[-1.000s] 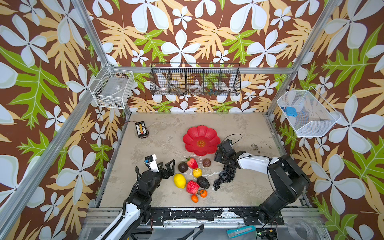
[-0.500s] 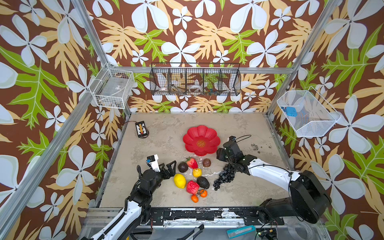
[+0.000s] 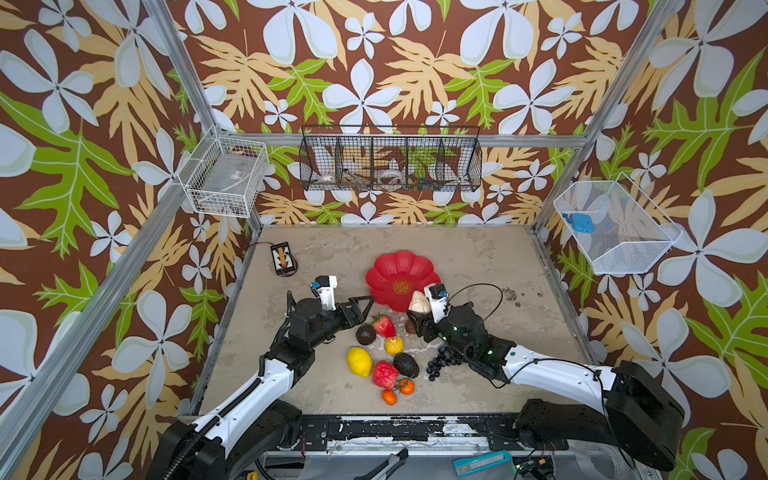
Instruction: Place and organize the fake fruits in the fruit bowl
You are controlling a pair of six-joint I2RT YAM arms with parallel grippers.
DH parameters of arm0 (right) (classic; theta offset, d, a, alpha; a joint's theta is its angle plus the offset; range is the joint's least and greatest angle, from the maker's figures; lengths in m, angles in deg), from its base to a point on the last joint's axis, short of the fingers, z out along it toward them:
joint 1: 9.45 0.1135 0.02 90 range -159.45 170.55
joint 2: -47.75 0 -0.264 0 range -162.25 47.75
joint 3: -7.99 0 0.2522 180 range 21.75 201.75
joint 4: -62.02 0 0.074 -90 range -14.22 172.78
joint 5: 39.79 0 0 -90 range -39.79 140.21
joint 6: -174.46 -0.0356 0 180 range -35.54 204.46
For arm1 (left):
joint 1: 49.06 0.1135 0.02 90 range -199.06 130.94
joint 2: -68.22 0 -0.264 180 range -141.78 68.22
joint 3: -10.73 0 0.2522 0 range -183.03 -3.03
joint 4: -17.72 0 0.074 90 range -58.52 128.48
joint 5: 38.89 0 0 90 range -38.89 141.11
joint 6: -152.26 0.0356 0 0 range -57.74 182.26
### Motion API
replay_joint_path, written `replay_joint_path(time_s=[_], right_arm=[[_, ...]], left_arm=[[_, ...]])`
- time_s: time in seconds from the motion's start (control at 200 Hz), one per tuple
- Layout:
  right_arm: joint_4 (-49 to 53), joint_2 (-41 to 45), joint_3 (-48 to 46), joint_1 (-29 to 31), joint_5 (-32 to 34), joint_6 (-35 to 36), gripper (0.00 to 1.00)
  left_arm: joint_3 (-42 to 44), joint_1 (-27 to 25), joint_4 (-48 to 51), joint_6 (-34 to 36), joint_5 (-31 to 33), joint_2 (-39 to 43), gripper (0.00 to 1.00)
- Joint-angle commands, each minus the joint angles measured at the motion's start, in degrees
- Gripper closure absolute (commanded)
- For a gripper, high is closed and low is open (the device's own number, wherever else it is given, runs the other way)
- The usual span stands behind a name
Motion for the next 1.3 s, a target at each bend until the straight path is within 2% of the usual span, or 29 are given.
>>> replay_joint_path(time_s=[0.0,0.175,0.33,0.536,0.766,0.876,1.296], right_arm=[[-4.28,-0.42,0.09,3.55,3.41,9.25,0.36],[-6.07,-1.83,-0.05,9.75,9.83,13.08,0.35],[-7.5,-2.73,0.13,12.41,11.83,13.92,0.36],[-7.15,-5.4,1.72,15.35,14.39,15.61,0.36],[-6.59,-8.62,3.61,17.47,16.57,16.29,0.38],[-6.48,-9.32,4.12,18.02,17.08,16.26,0.38],[-7.1,-9.88,3.82,18.16,18.6,16.23,0.39]], left_arm=[[-2.86,-0.45,1.49,-0.46,-7.01,-2.02,0.1],[-7.1,-2.71,5.13,2.04,-9.83,-3.3,0.14],[-8.96,-3.66,7.74,2.86,-10.05,-4.05,0.18],[-10.8,-3.74,10.61,4.29,-10.1,-6.01,0.39],[-10.72,-3.76,10.81,4.47,-10.01,-6.46,0.55],[-10.35,-3.79,11.0,4.38,-9.72,-6.08,0.68],[-10.28,-3.8,12.7,4.53,-8.38,-6.28,0.73]])
